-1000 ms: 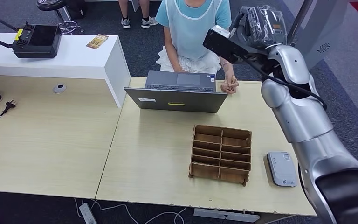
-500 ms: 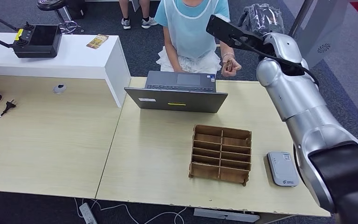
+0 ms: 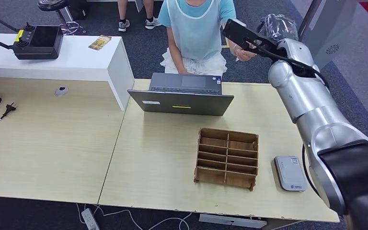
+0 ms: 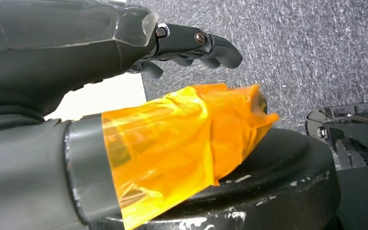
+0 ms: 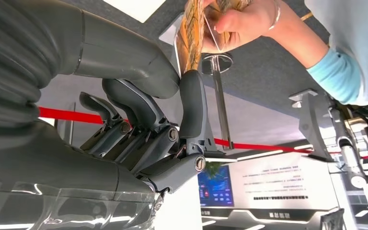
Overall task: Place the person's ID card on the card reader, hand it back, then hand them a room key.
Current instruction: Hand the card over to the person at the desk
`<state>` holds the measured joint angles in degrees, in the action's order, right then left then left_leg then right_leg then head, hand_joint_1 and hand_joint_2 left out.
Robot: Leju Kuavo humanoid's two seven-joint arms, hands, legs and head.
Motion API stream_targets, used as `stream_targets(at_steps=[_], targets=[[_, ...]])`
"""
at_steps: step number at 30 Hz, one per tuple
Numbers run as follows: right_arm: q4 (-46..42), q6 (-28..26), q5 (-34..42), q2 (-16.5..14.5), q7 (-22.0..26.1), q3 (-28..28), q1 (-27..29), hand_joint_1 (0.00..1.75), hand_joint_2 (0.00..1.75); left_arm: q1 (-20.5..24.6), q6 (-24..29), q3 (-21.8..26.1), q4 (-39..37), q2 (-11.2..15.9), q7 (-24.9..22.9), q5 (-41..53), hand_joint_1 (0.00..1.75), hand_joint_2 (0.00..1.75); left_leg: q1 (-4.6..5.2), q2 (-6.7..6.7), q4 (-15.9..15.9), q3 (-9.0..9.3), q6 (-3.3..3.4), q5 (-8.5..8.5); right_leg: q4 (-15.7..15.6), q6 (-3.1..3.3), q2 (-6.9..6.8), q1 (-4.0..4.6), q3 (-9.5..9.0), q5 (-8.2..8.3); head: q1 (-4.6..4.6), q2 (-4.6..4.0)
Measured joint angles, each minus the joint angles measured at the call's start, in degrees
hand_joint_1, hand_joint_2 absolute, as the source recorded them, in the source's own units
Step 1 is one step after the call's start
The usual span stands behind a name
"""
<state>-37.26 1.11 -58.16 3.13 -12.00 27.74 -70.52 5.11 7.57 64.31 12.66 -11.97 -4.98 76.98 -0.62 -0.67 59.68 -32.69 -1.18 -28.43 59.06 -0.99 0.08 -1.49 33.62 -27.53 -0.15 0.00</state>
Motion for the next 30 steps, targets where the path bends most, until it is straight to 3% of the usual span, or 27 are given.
stream_targets(at_steps=[2, 3, 5, 7, 22, 30], targets=[[0.5, -0.2, 0.0, 0.0, 0.0, -0.2, 0.0, 1.6, 1.75, 0.0, 0.0, -0.1, 0.0, 0.0, 0.0, 0.0, 0.0, 0.0, 0.0, 0.0, 0.0, 0.0, 0.0, 0.0, 0.0, 0.0, 0.0, 0.0, 0.0, 0.0, 0.0, 0.0], [0.7, -0.2, 0.0, 0.0, 0.0, -0.2, 0.0, 1.41, 1.75, 0.0, 0.0, -0.1, 0.0, 0.0, 0.0, 0.0, 0.0, 0.0, 0.0, 0.0, 0.0, 0.0, 0.0, 0.0, 0.0, 0.0, 0.0, 0.0, 0.0, 0.0, 0.0, 0.0], [1.0, -0.3, 0.0, 0.0, 0.0, -0.3, -0.1, 0.6, 1.75, 0.0, 0.0, -0.1, 0.0, 0.0, 0.0, 0.0, 0.0, 0.0, 0.0, 0.0, 0.0, 0.0, 0.0, 0.0, 0.0, 0.0, 0.0, 0.0, 0.0, 0.0, 0.0, 0.0], [1.3, -0.4, 0.0, 0.0, 0.0, -0.5, -0.1, 0.0, 1.75, 0.0, 0.0, -0.1, 0.0, 0.0, 0.0, 0.0, 0.0, 0.0, 0.0, 0.0, 0.0, 0.0, 0.0, 0.0, 0.0, 0.0, 0.0, 0.0, 0.0, 0.0, 0.0, 0.0], [1.7, -2.5, -1.9, 0.0, 0.8, -1.6, -0.1, 0.0, 1.75, 0.0, -0.1, -0.1, 0.0, 0.2, 0.0, 0.2, 0.0, 0.0, 0.0, 0.0, 0.0, 0.01, 0.0, 0.0, 0.0, 0.0, 0.0, 0.0, 0.0, 0.0, -0.01, 0.0], [-2.8, -4.7, -3.0, 0.5, 1.2, -2.2, 0.4, 0.0, 1.75, 0.0, 0.0, -0.1, 0.0, 0.2, 0.0, -0.2, 0.0, 0.0, 0.0, 0.01, 0.0, 0.01, 0.0, 0.0, 0.0, 0.0, 0.01, 0.0, 0.01, 0.0, 0.0, 0.0]])
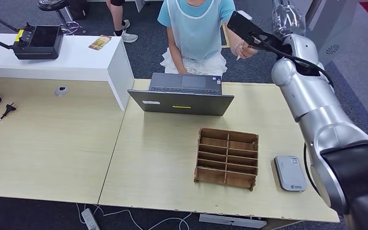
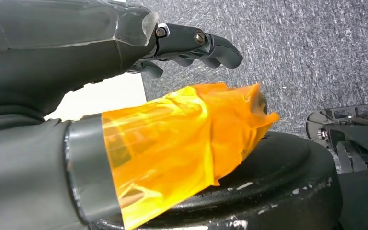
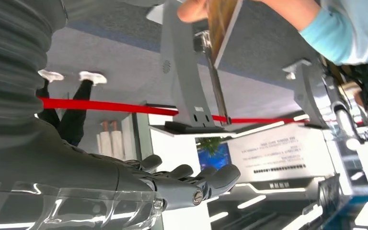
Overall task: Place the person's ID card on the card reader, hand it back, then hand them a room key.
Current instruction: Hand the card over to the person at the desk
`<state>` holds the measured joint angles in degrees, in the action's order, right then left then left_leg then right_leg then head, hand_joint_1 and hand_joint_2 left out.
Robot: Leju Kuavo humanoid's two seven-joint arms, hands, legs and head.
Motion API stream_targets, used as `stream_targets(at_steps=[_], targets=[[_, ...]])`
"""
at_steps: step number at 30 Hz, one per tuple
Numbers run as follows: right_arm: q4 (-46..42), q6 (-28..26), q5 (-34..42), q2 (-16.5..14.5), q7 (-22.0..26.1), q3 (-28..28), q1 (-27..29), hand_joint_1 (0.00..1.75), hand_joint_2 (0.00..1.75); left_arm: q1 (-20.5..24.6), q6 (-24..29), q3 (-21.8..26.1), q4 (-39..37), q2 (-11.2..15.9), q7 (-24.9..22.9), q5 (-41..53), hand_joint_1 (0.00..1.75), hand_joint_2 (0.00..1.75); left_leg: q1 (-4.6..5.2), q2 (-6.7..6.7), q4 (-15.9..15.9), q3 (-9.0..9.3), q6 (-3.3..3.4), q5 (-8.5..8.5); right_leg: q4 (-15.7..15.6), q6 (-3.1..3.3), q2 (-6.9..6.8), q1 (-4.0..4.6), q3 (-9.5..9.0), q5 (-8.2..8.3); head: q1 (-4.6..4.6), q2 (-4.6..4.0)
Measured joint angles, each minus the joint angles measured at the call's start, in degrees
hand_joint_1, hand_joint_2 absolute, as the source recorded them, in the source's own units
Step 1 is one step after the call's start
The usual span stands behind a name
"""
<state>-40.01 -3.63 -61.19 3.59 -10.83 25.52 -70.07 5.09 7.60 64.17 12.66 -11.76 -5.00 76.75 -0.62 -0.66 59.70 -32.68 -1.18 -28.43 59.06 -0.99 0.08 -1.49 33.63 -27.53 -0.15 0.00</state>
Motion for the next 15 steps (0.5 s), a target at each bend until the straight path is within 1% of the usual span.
stream_targets(at_steps=[3, 6, 10, 15], targets=[[-4.5, -1.2, 1.5, 0.5, 1.1, -0.8, 1.6, 0.0, 1.75, 0.0, 0.2, 0.0, 0.0, 0.0, 0.0, -0.7, 0.0, 0.0, 0.0, 0.0, 0.0, 0.0, 0.0, 0.0, 0.0, 0.0, 0.0, 0.0, 0.01, 0.0, -0.01, 0.0], [-10.5, -1.4, 6.2, 1.3, 3.2, -2.2, 4.2, 0.0, 1.75, 0.0, 0.5, 0.1, 0.0, 0.0, 0.0, -1.4, 0.0, 0.0, 0.0, 0.0, 0.0, 0.0, 0.0, 0.0, 0.0, 0.0, 0.0, 0.0, 0.01, 0.0, -0.01, 0.0], [-19.5, 0.3, 15.1, 2.6, 6.1, -4.7, 8.3, 0.0, 1.75, -0.1, 0.8, 0.3, 0.0, -0.1, 0.0, -2.4, 0.0, 0.0, 0.0, -0.02, 0.0, -0.01, 0.0, -0.01, 0.0, 0.0, -0.02, 0.0, 0.01, 0.0, -0.01, 0.0], [-29.3, 4.5, 29.8, 5.1, 10.0, -8.2, 13.5, 0.0, 1.75, -0.3, 1.4, 1.2, 0.0, -0.2, 0.2, -3.8, 0.0, 0.0, 0.0, -0.03, 0.0, -0.03, 0.0, -0.01, 0.0, 0.0, -0.04, 0.0, 0.01, 0.0, -0.02, 0.0]])
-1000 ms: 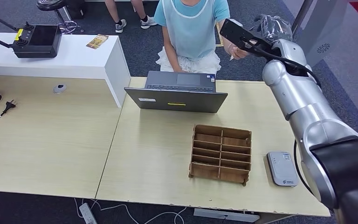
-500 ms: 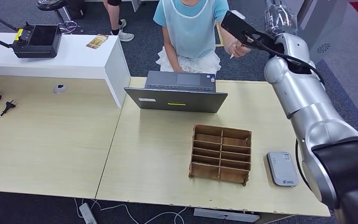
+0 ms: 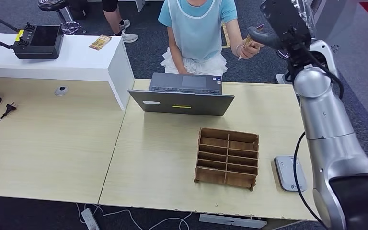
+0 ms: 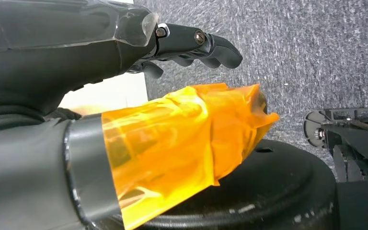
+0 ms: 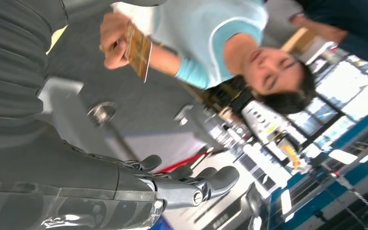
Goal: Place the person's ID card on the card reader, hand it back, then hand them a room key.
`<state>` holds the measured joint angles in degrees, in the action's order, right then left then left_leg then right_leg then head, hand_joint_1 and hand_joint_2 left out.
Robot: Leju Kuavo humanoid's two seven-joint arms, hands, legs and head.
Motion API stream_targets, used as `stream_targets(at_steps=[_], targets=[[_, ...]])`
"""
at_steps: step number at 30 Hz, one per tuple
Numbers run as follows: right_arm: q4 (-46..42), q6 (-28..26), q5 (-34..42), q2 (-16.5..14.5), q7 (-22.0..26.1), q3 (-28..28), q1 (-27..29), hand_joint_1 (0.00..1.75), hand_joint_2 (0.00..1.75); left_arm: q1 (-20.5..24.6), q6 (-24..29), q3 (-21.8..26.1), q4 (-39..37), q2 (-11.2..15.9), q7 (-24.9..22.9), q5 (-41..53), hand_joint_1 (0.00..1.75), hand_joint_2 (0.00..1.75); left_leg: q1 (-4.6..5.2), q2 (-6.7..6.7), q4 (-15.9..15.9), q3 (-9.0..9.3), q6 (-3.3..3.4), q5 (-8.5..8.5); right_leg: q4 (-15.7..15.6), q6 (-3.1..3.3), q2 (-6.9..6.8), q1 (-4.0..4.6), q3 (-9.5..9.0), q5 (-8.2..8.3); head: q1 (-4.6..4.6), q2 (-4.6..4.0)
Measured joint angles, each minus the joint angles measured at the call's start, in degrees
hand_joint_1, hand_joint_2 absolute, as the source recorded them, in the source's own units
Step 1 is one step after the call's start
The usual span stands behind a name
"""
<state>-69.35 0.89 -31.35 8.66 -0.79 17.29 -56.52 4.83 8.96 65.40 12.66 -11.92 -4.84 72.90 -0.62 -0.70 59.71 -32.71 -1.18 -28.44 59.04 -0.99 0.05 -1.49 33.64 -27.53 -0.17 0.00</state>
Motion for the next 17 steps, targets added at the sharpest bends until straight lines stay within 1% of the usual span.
stream_targets(at_steps=[4, 9, 14, 16, 17], targets=[[-6.5, 3.9, 14.3, 2.5, 3.4, -3.2, 5.2, 0.0, 1.75, -0.1, 0.5, 0.8, 0.0, -0.2, 0.4, -1.0, 0.0, 0.0, 0.0, -0.02, 0.0, 0.0, 0.0, -0.01, 0.0, 0.0, -0.02, 0.0, -0.01, 0.0, 0.02, 0.0], [-12.1, 8.7, 28.9, 6.1, 6.1, -7.6, 12.3, 0.0, 1.75, -0.3, 1.1, 1.8, 0.0, -0.7, 0.5, -2.0, 0.0, 0.0, 0.0, -0.03, 0.0, -0.01, 0.01, -0.03, 0.0, -0.01, -0.03, 0.0, -0.01, 0.0, 0.01, 0.0], [-16.5, 12.6, 39.7, 10.1, 7.9, -12.3, 20.6, 0.0, 1.75, -0.4, 1.5, 2.6, 0.0, -1.2, 0.6, -2.5, 0.0, 0.0, 0.0, -0.1, 0.1, -0.05, 0.01, -0.04, 0.0, -0.01, -0.11, 0.0, -0.01, -0.01, 0.01, 0.0], [-18.4, 13.8, 42.5, 11.5, 8.3, -14.2, 24.2, 0.0, 1.75, -0.5, 1.6, 2.9, 0.0, -1.2, 0.6, -2.6, 0.0, 0.0, 0.0, -0.1, 0.1, -0.04, 0.03, -0.06, 0.0, -0.01, -0.11, 0.0, -0.01, -0.01, 0.01, 0.0], [-18.9, 14.0, 43.2, 11.9, 8.4, -14.6, 25.1, 0.0, 1.75, -0.5, 1.7, 2.9, 0.0, -1.2, 0.6, -2.7, 0.0, 0.0, 0.0, -0.1, 0.1, -0.04, 0.04, -0.06, 0.0, -0.02, -0.11, 0.0, -0.01, -0.01, 0.0, 0.0]])
